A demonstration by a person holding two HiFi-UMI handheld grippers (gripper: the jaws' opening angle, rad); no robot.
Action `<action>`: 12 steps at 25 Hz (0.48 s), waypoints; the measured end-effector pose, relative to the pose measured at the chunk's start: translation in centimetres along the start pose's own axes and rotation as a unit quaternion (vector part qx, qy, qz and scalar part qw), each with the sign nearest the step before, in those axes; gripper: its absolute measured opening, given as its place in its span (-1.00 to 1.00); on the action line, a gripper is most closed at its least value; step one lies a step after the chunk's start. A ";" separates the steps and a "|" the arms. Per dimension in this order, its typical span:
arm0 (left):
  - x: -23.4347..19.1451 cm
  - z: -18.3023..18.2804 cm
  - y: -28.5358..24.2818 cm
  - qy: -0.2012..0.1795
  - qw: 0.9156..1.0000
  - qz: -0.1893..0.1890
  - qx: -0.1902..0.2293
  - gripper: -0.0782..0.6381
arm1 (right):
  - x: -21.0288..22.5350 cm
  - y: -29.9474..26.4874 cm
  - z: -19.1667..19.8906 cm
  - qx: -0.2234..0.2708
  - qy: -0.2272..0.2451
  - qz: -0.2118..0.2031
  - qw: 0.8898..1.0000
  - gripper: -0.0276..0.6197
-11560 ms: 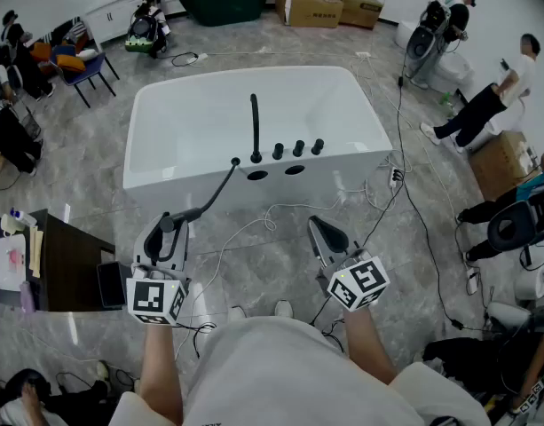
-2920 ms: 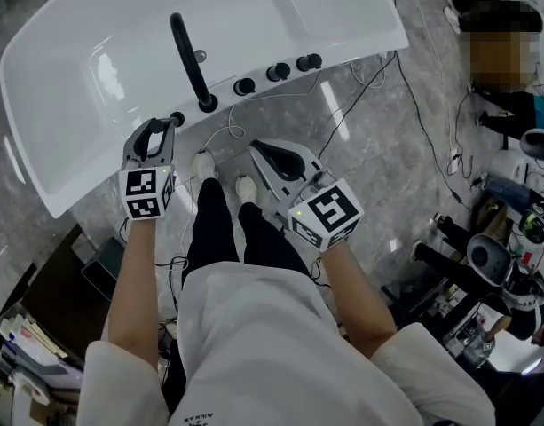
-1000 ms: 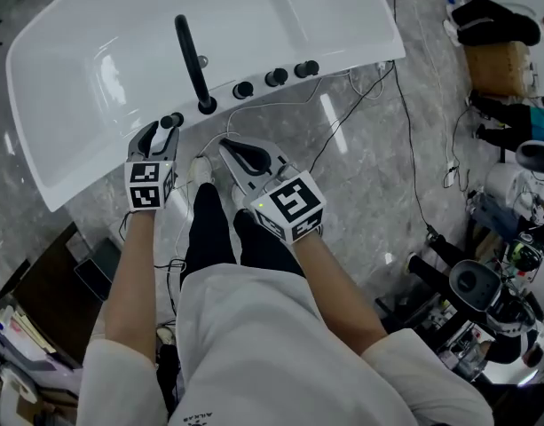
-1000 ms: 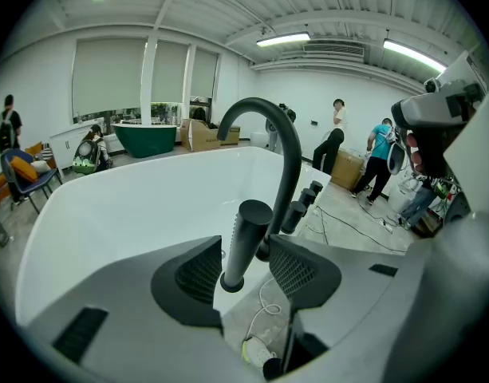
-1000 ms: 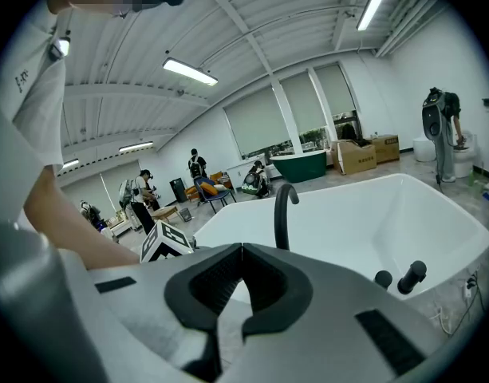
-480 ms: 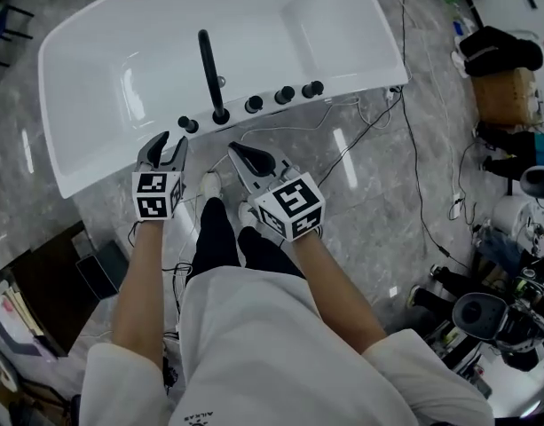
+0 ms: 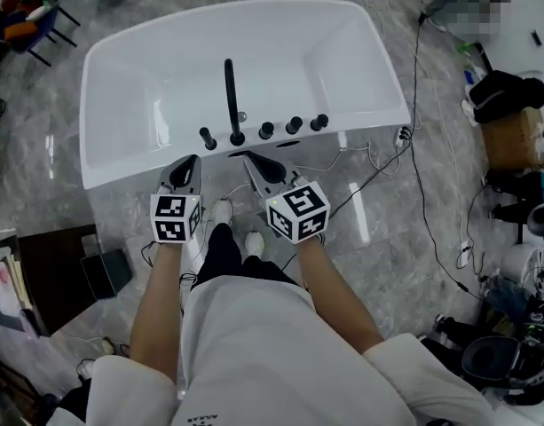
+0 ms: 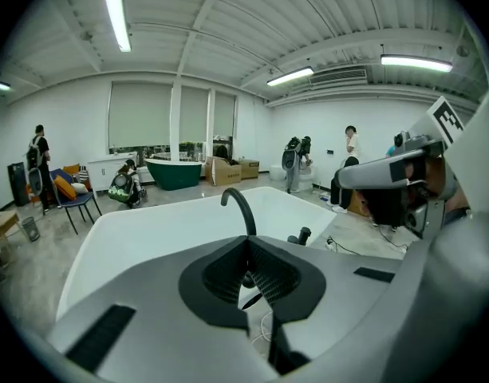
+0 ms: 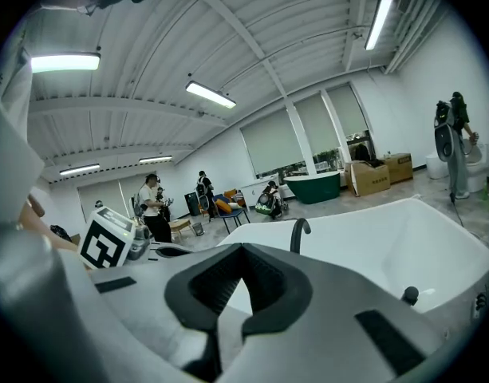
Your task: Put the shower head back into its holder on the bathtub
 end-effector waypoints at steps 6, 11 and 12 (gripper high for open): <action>2.4 -2.5 3.6 0.009 0.999 -0.020 0.032 -0.75 | -0.9 0.4 -1.6 0.014 0.015 -0.026 0.999 -0.87; 1.7 -5.0 6.6 0.019 0.997 -0.030 0.067 -0.75 | -2.9 0.3 -3.1 0.027 0.024 -0.039 0.999 -0.87; 1.5 -5.6 6.9 0.019 0.996 -0.032 0.076 -0.75 | -3.2 0.3 -3.6 0.032 0.025 -0.039 0.998 -0.87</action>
Point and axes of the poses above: the fingertips, and each gripper's own axes: y backward along the fingers, x to its right, z out of its underside, the point moved 8 cm from there along y, backward along the fingers, and after that the axes turned 14 degrees about x, right-handed, at the moved point
